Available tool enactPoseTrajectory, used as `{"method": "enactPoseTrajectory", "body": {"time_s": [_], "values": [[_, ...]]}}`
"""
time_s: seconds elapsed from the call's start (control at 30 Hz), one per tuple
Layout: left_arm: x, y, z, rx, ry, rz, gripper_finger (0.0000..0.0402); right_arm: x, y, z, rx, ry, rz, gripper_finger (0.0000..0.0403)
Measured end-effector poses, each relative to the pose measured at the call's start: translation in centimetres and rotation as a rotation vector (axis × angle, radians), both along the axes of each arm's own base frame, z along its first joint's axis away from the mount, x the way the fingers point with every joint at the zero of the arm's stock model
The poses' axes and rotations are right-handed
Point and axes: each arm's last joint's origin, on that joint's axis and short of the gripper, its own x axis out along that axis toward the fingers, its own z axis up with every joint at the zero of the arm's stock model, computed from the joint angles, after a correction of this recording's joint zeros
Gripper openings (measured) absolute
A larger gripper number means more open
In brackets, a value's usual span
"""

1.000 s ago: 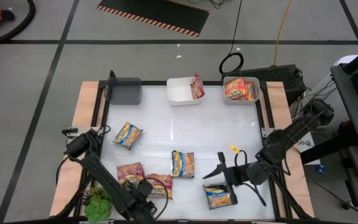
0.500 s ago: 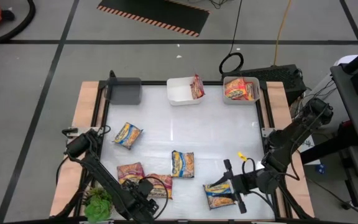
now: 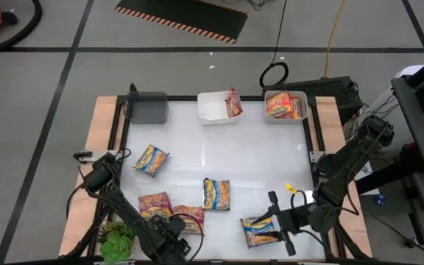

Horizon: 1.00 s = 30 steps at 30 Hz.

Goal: Sort Maruchan noodles
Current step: Put the right red noodle pack into the white bin

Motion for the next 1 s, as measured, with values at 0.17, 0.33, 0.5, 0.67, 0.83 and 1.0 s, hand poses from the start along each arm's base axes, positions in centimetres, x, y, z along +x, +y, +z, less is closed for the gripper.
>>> {"method": "enactPoseTrajectory", "body": {"time_s": [0.17, 0.33, 0.5, 0.67, 0.83, 1.0], "values": [[0.0, 0.0, 0.0, 0.001, 0.001, -0.012, 0.0351, 0.0, 0.0, 0.1, -0.008, -0.008, 0.002, 0.0141], [0.1, 0.0, -0.2, 0.011, 0.011, -0.045, 0.0343, 0.1, 0.0, 0.2, -0.001, -0.024, 0.003, 0.0141], [0.4, 0.0, -1.2, 0.029, 0.026, -0.074, 0.0287, 0.1, 0.1, 0.4, 0.011, -0.039, 0.005, 0.0141], [0.8, 0.2, -1.5, 0.024, 0.029, -0.068, 0.0233, 0.1, 0.1, 0.4, 0.008, -0.04, 0.006, 0.0141], [1.0, 0.3, -1.2, -0.007, 0.036, -0.075, 0.0172, 0.1, 0.1, 0.4, -0.026, -0.05, 0.012, 0.0141], [1.3, 0.7, -1.2, -0.032, 0.064, -0.102, 0.0085, 0.1, 0.1, 0.4, -0.106, -0.072, 0.025, 0.0141]]}}
